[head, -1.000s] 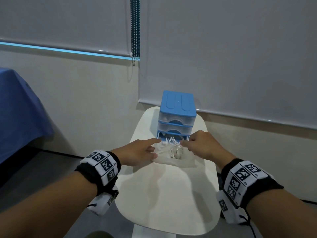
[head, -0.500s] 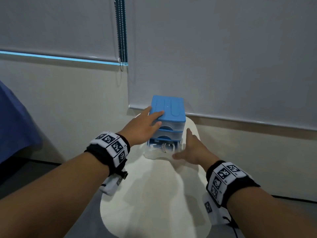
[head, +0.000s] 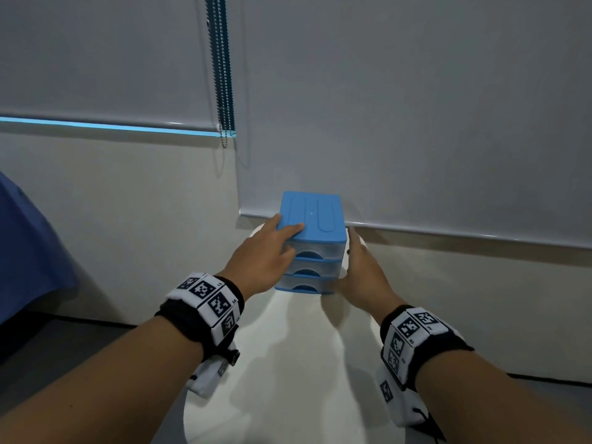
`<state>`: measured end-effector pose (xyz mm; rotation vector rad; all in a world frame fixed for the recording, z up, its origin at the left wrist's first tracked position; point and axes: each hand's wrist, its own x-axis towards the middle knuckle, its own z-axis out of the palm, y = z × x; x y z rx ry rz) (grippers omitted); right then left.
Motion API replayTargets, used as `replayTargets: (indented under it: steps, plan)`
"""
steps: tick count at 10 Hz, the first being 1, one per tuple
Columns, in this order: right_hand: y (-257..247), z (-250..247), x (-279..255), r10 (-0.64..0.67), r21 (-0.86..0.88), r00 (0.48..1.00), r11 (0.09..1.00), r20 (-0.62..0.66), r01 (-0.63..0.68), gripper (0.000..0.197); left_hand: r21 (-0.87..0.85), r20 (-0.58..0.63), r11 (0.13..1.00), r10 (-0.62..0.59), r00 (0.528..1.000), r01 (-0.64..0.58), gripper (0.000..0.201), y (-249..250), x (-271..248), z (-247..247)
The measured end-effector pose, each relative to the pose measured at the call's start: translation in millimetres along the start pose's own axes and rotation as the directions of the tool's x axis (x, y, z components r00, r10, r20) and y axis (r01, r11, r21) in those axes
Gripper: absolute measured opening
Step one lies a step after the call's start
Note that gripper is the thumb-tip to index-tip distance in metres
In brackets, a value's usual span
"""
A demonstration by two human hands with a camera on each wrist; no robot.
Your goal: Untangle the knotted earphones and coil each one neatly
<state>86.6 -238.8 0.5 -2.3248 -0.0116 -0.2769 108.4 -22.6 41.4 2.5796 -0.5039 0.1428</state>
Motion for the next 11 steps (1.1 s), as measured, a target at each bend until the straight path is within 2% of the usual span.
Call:
replayTargets:
  steps: [1,2,3,4,6,7,8,9,10,11]
  plan:
    - [-13.6,-16.6,-1.1,-0.066,-0.04,0.997,0.997,-0.048,0.065,0.105,0.014,0.002,1.0,-0.013,1.0,0.013,0.055,2.3,-1.8,0.0]
    - [-28.9,-28.4,-3.6,-0.198,-0.272,0.98,0.942,0.02,0.196,0.074,0.032,0.003,0.999,-0.018,1.0,0.018,0.055,5.2,-3.2,-1.8]
    - [-34.1,-32.7,-4.5,-0.188,-0.372,0.98,0.906,0.071,0.2,0.059,0.04,0.002,0.999,-0.025,1.0,0.025,0.054,7.3,-2.6,-3.8]
    - [-37.5,-31.8,-4.9,-0.217,-0.404,0.976,0.89,0.034,0.212,0.053,0.041,-0.023,0.999,-0.005,1.0,0.006,0.054,4.9,-3.2,-4.6]
    - [-27.9,-19.2,-2.0,-0.27,-0.355,0.962,0.904,-0.044,0.238,0.05,0.051,-0.096,0.999,0.012,0.995,-0.007,0.051,1.4,-7.2,2.4]
    - [-17.5,-11.6,3.4,-0.275,-0.314,0.958,0.92,-0.084,0.236,0.049,0.105,-0.096,0.994,0.018,0.995,-0.008,0.052,4.2,-6.2,3.6]
    - [-5.7,-5.9,5.3,-0.351,-0.34,0.915,0.9,-0.199,0.272,0.055,0.185,-0.061,0.981,-0.041,0.997,0.052,0.055,8.4,-2.5,0.5]
    - [7.1,6.2,16.8,-0.405,-0.345,0.893,0.881,-0.195,0.324,0.058,0.306,0.007,0.951,-0.043,0.999,0.039,0.06,11.8,6.3,11.2]
    - [9.2,-6.3,14.3,-0.491,-0.403,0.843,0.832,-0.219,0.38,0.048,0.31,-0.197,0.951,0.06,0.979,0.005,0.065,-36.1,11.8,4.0]
    - [-3.9,-6.6,19.2,-0.51,-0.363,0.806,0.843,-0.301,0.398,0.022,0.404,-0.105,0.913,0.106,0.989,-0.055,0.055,-39.8,46.6,85.9]
